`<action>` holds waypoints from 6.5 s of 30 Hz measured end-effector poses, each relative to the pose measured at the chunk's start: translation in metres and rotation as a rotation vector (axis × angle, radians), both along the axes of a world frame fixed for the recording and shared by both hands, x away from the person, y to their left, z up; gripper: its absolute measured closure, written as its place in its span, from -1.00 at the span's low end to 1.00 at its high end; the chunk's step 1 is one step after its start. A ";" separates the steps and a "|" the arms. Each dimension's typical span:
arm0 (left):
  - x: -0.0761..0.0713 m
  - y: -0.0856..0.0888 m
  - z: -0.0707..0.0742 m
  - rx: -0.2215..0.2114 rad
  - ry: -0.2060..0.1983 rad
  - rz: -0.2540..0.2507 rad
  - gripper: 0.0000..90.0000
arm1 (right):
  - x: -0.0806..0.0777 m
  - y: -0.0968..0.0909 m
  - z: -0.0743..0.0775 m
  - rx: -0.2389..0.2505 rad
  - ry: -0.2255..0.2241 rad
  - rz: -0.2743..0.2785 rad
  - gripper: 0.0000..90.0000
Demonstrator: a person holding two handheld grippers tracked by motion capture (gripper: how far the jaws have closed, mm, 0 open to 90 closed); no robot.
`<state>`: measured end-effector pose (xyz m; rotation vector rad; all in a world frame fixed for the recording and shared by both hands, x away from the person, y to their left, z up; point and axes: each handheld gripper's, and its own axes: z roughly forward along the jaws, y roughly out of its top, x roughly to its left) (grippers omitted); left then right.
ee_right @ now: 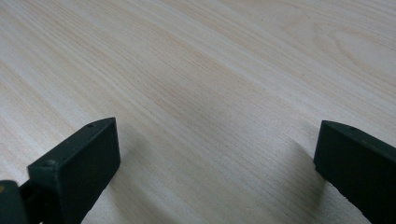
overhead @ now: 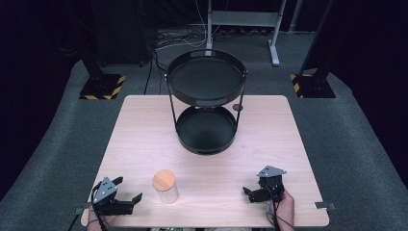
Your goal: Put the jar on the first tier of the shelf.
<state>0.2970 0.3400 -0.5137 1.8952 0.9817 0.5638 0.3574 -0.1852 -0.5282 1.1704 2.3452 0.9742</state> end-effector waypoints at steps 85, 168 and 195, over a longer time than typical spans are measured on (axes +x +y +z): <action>0.015 -0.105 0.016 0.022 0.016 -0.201 -0.43 | 0.000 0.000 0.000 -0.002 -0.004 0.003 -1.00; 0.057 -0.122 0.050 0.018 -0.011 -0.129 -0.42 | 0.000 0.000 0.000 -0.002 -0.003 0.013 -1.00; 0.075 -0.130 0.058 0.017 -0.035 -0.127 -0.42 | 0.001 0.000 0.000 -0.001 -0.002 0.016 -1.00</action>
